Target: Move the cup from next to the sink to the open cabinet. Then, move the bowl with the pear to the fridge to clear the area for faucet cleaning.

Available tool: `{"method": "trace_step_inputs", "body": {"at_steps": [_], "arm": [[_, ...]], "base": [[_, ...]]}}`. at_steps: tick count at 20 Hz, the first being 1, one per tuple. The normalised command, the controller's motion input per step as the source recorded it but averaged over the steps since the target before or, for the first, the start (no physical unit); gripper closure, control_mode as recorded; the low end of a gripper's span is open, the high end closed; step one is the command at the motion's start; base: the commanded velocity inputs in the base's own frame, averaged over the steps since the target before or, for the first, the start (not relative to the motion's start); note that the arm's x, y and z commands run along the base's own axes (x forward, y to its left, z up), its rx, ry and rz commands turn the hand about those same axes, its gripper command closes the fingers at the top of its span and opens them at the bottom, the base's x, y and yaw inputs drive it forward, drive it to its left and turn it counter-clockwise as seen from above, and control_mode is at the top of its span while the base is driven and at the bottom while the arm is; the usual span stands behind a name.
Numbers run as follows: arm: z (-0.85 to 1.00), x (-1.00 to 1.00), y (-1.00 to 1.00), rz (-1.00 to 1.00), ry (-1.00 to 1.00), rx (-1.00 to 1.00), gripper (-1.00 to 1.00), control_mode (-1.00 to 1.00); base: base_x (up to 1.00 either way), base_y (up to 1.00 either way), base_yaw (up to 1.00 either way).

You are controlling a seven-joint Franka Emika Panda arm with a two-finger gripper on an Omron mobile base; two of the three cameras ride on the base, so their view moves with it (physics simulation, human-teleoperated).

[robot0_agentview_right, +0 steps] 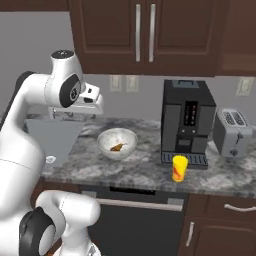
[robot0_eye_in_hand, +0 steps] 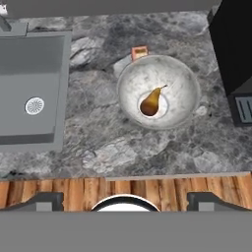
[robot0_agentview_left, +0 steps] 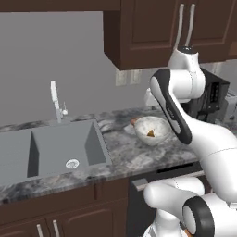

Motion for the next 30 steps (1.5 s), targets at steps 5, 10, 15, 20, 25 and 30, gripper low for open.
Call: {"method": "trace_step_inputs", "body": {"at_steps": [5,10,15,20,25,30], "arm": [[0.0,0.0,0.0,0.0,0.0,0.0,-1.0,1.0],[0.0,0.0,0.0,0.0,0.0,0.0,-1.0,1.0],[-0.08,0.17,-0.43,-0.02,0.0,0.01,-1.0,-1.0],[-0.42,0.4,-0.23,-0.3,0.0,0.11,-1.0,-1.0],[-0.64,0.58,-0.08,-0.3,0.03,0.16,-1.0,-1.0],[-0.55,0.67,0.0,-0.27,0.08,0.1,-1.0,-1.0]], "base": [[0.13,-0.46,0.01],[0.22,-0.39,0.04],[0.0,0.0,0.0],[0.0,0.0,0.0],[0.0,0.0,0.0],[0.0,0.0,0.0]]}}
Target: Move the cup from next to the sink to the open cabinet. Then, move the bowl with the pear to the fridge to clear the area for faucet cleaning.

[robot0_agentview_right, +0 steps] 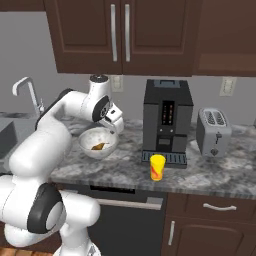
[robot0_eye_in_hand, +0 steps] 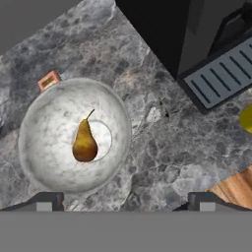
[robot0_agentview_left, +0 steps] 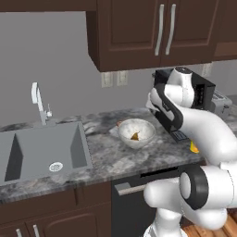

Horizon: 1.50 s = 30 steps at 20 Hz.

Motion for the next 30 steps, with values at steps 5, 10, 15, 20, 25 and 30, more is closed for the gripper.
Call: {"method": "trace_step_inputs", "body": {"at_steps": [5,10,15,20,25,30], "arm": [[-0.42,0.34,0.0,-0.09,0.03,0.11,-1.0,-1.0],[-0.19,0.14,0.0,0.0,0.12,0.08,-1.0,-1.0],[-0.66,0.1,0.0,0.0,0.17,0.01,-1.0,-1.0],[-0.62,0.0,0.0,0.02,0.14,0.0,-1.0,-1.0],[-0.33,0.0,0.0,0.03,0.06,0.0,-1.0,-1.0],[-0.25,0.03,0.0,0.03,0.02,0.01,-1.0,-1.0]], "base": [[0.0,0.0,0.0],[0.0,0.0,0.0],[0.0,0.0,0.0],[0.0,0.0,0.0],[0.0,0.0,0.0],[0.0,0.0,0.0]]}}
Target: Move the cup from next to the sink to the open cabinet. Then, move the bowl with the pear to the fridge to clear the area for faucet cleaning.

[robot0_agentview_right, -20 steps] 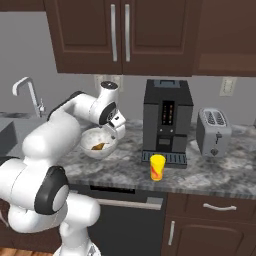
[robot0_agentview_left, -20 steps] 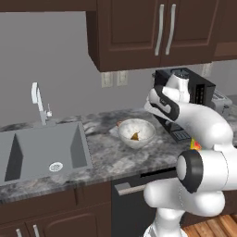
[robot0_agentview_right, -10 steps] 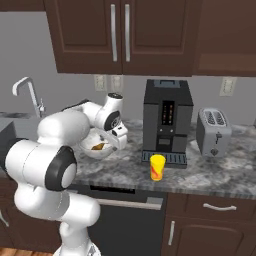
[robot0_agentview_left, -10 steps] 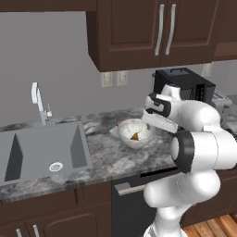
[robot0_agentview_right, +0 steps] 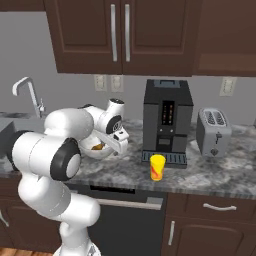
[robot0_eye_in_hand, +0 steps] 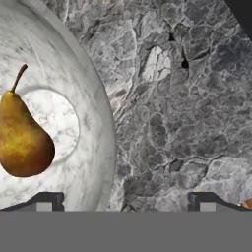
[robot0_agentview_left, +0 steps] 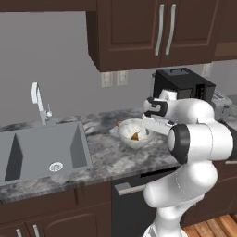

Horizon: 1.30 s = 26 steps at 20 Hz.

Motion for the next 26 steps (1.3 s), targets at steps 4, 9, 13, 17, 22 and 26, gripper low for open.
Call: {"method": "trace_step_inputs", "body": {"at_steps": [4,9,13,17,22,26], "arm": [[-0.26,0.08,0.0,0.02,0.01,0.03,-1.0,-1.0],[-0.25,0.12,0.0,0.01,0.0,0.03,-1.0,-1.0],[-0.26,0.19,0.0,0.0,0.04,0.06,-1.0,-1.0],[-0.03,0.31,0.0,0.0,0.01,0.07,-1.0,-1.0],[0.0,0.27,0.02,0.0,0.02,0.03,-1.0,-1.0],[0.0,0.19,0.08,0.0,0.01,0.03,1.0,-1.0]], "base": [[0.0,0.0,0.0],[0.0,0.0,0.0],[0.0,0.0,0.0],[0.0,0.0,0.0],[0.0,0.0,0.0],[0.0,0.0,0.0]]}}
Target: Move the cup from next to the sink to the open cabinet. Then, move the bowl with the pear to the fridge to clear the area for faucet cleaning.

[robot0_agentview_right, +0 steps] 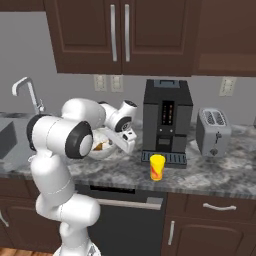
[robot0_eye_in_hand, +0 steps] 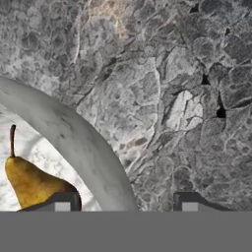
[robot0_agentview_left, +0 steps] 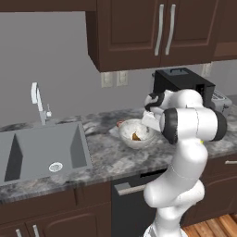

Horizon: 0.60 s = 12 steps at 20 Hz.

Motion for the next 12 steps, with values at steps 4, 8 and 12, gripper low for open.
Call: {"method": "trace_step_inputs", "body": {"at_steps": [4,8,12], "arm": [[0.0,0.0,0.0,0.0,0.0,0.0,1.0,-1.0],[0.07,-0.09,0.0,0.0,0.0,0.0,1.0,-1.0],[0.39,-0.29,0.0,0.0,-0.04,0.0,1.0,-1.0]], "base": [[0.0,0.0,0.0],[0.0,0.0,0.0],[0.0,0.0,0.0]]}}
